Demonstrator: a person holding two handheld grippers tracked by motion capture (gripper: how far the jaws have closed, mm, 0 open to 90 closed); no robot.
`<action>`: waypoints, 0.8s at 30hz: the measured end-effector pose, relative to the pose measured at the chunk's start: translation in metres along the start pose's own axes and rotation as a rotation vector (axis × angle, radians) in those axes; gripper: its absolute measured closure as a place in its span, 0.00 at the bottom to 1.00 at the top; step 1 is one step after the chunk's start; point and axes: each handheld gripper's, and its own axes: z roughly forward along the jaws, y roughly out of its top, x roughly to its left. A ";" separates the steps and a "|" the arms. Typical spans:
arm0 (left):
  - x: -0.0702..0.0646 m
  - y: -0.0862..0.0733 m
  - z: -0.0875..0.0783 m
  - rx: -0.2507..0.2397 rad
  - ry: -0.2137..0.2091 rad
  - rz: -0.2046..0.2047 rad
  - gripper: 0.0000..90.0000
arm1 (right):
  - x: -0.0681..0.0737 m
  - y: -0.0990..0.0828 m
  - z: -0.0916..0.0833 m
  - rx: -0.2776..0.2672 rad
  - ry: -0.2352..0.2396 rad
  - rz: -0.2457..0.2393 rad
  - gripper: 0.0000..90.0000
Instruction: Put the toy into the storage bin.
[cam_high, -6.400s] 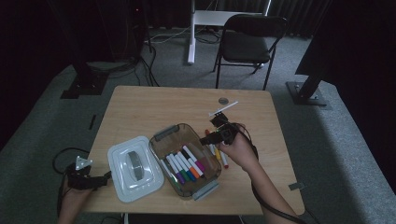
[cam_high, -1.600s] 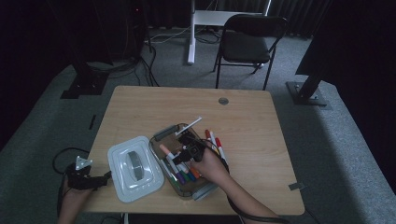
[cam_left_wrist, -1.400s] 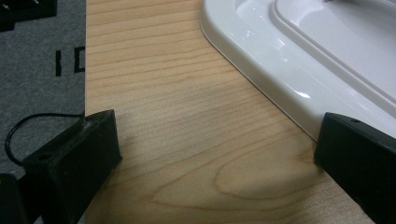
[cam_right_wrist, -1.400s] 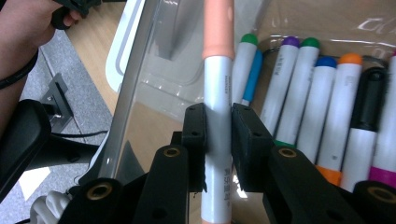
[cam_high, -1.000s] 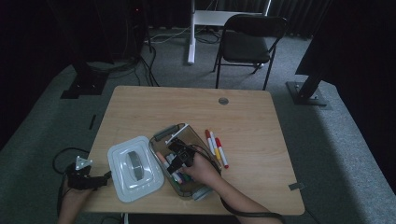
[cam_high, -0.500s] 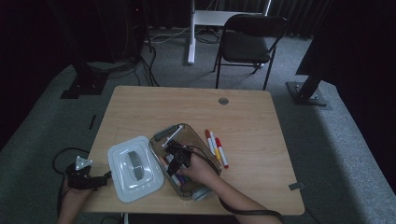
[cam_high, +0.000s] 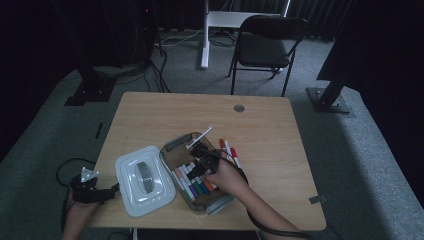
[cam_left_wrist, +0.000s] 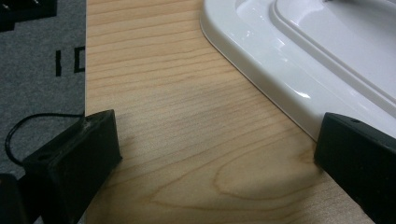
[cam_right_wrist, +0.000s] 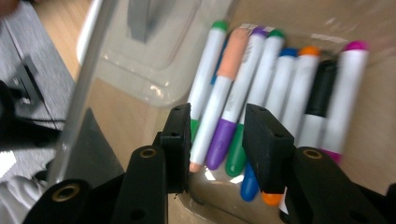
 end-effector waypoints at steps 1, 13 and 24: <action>0.000 0.000 0.000 0.000 0.000 -0.001 0.01 | -0.002 -0.001 -0.006 -0.013 0.000 0.000 0.68; 0.000 0.000 0.000 0.000 0.000 0.000 0.01 | -0.026 -0.021 -0.065 -0.148 -0.043 0.047 0.62; 0.000 0.000 0.000 0.001 0.000 0.001 0.01 | -0.056 -0.037 -0.083 -0.202 -0.087 0.110 0.61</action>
